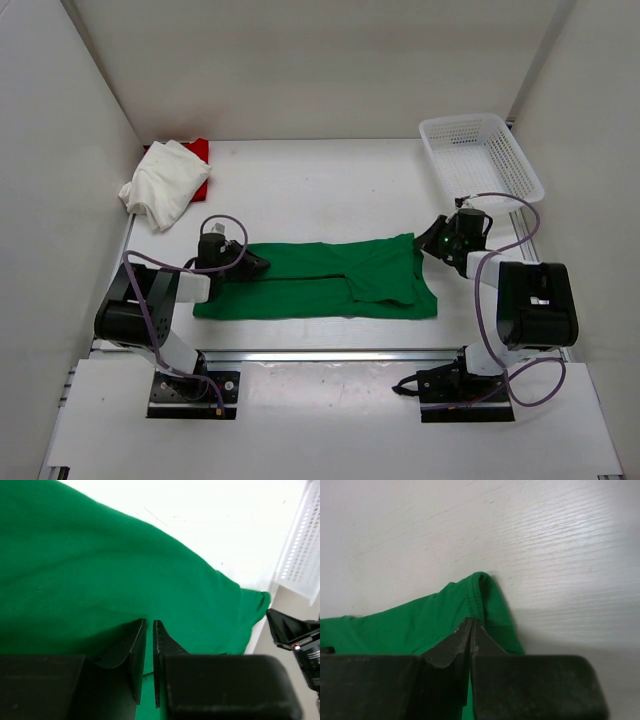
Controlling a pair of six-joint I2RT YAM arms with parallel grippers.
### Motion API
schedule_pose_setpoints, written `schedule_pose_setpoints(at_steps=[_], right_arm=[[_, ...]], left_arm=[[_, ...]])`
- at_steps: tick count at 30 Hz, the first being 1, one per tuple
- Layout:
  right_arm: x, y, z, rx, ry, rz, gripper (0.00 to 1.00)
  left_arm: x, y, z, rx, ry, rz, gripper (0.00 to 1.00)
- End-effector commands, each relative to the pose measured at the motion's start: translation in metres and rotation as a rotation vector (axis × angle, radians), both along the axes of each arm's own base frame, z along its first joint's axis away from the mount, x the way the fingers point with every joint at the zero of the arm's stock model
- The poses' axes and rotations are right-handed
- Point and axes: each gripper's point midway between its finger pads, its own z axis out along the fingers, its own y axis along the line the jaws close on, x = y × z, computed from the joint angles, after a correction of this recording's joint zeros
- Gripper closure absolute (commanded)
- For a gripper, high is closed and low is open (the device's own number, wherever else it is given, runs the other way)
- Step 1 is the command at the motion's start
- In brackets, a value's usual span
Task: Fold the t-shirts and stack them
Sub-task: Fold the other side of the tshirt into a rectangle, then rotate the tshirt 90 degrees
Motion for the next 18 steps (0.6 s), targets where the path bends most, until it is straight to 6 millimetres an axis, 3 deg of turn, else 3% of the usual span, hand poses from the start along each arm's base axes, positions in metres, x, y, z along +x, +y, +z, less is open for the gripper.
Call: schedule_pose_setpoints(at_steps=[1, 6, 8, 9, 10, 13, 16, 18], right_arm=[[0.023, -0.022, 0.025, -0.049, -0.083, -0.074, 1.0], [0.024, -0.039, 0.017, -0.082, -0.043, -0.119, 1.0], [0.018, -0.029, 0.019, -0.039, -0.054, -0.085, 0.88], [0.02, -0.027, 0.024, -0.042, -0.082, -0.071, 0.73], [0.016, -0.019, 0.025, -0.037, -0.084, -0.042, 0.67], [0.014, -0.015, 0.024, -0.061, -0.067, -0.034, 0.65], [0.008, -0.004, 0.033, -0.068, -0.095, -0.017, 0.74], [0.008, 0.006, 0.037, -0.102, -0.113, 0.002, 0.73]], left_arm=[[0.004, 0.009, 0.002, -0.037, -0.013, 0.04, 0.77], [0.003, 0.019, -0.003, -0.053, 0.006, 0.091, 0.79], [0.005, 0.019, 0.001, -0.078, -0.007, 0.099, 0.78], [0.006, 0.018, 0.0, -0.076, -0.005, 0.095, 0.78], [0.007, 0.019, 0.0, -0.066, -0.007, 0.095, 0.79], [0.008, 0.018, 0.001, -0.073, -0.003, 0.099, 0.78], [0.012, 0.021, 0.004, -0.07, -0.016, 0.116, 0.79], [0.01, 0.02, 0.005, -0.062, -0.024, 0.115, 0.78]])
